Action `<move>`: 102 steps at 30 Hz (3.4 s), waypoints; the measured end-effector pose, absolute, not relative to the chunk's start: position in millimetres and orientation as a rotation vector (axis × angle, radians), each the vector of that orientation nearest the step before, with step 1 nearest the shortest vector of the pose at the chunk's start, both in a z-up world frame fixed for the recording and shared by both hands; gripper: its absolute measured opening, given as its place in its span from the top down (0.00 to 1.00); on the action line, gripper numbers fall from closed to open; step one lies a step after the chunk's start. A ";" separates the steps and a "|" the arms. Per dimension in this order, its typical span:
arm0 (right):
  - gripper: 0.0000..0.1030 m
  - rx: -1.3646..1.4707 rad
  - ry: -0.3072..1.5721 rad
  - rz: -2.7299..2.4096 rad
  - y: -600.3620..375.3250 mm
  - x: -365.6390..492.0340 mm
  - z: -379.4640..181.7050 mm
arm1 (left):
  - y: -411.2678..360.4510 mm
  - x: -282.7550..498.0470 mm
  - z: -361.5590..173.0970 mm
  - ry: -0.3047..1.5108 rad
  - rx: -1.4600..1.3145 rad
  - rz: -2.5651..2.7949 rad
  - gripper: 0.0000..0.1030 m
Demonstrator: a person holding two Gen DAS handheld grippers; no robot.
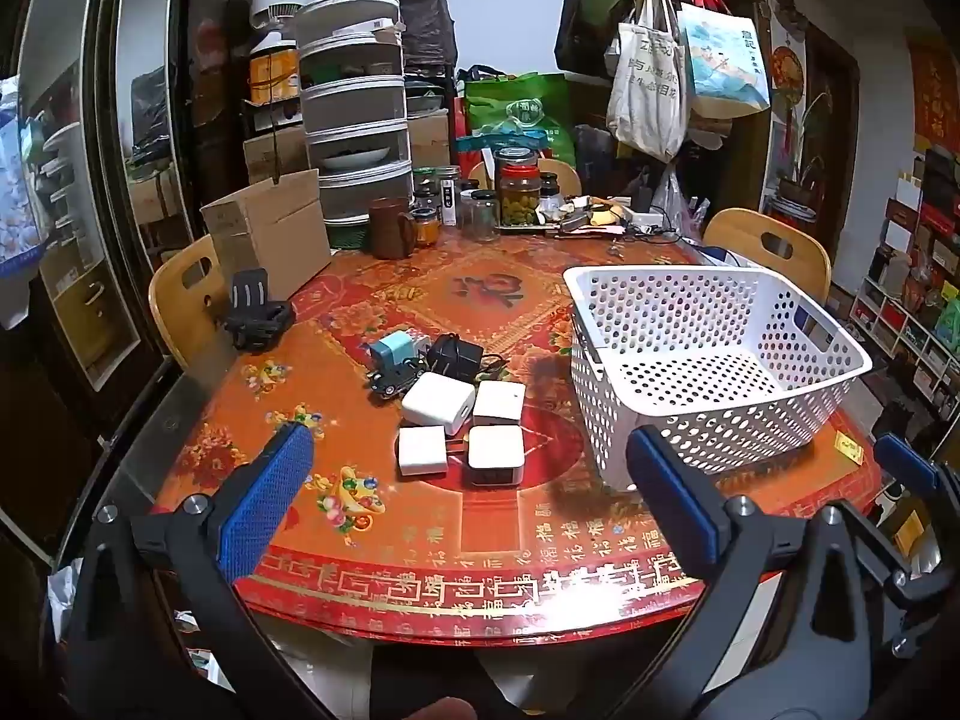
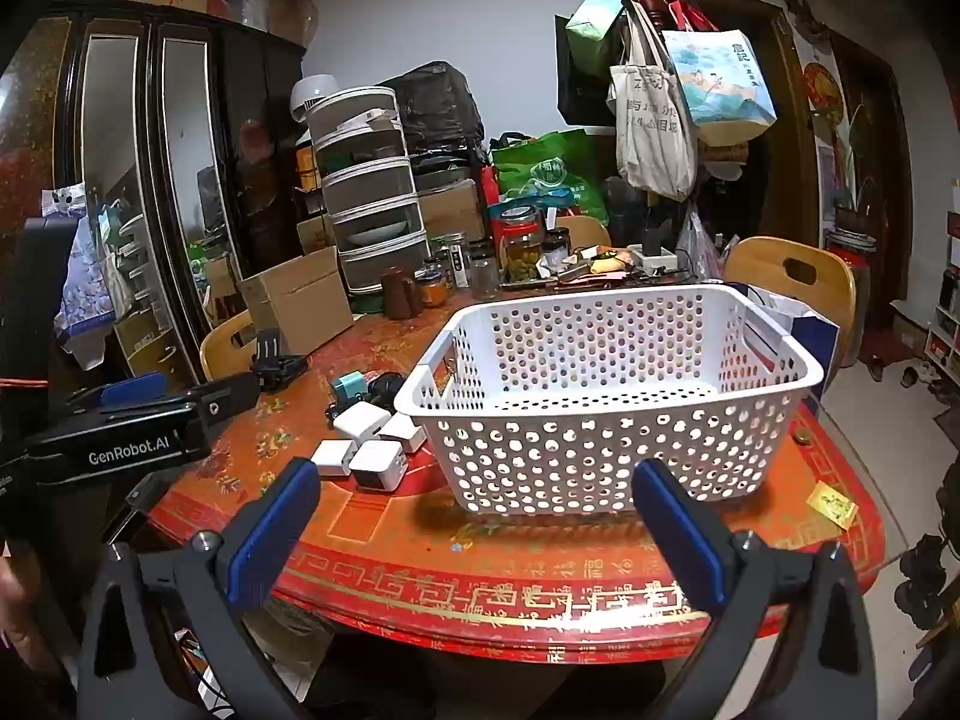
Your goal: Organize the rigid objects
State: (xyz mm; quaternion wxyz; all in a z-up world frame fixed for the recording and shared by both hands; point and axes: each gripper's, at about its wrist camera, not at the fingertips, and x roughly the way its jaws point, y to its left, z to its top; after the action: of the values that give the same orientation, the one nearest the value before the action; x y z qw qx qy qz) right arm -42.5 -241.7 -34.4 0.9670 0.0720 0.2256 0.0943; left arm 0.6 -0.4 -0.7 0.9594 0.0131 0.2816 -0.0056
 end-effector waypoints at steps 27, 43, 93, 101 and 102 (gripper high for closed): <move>0.00 0.136 0.453 0.190 -239.9 -41.9 -35.0 | -4.2 0.3 -4.0 0.574 0.038 -0.012 0.00; 0.00 0.136 0.453 0.191 -239.7 -41.9 -34.7 | -4.4 0.6 -4.1 0.576 0.038 -0.012 0.00; 0.00 0.130 0.457 -0.118 -326.9 13.9 -53.0 | 41.5 56.1 -66.7 0.612 -0.055 0.048 0.00; 0.19 0.242 0.601 -0.224 -425.3 95.2 -64.4 | 83.8 111.2 -133.5 0.790 -0.048 0.069 0.00; 0.29 0.263 0.634 -0.208 -433.8 104.8 -69.6 | 85.7 116.3 -139.0 0.796 -0.040 0.076 0.00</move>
State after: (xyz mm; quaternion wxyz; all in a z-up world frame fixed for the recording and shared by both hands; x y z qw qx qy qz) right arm 104.8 -433.8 -69.6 0.9365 0.1285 0.3101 -0.1017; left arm 116.3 85.7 -139.0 0.9209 -0.0195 0.3875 0.0370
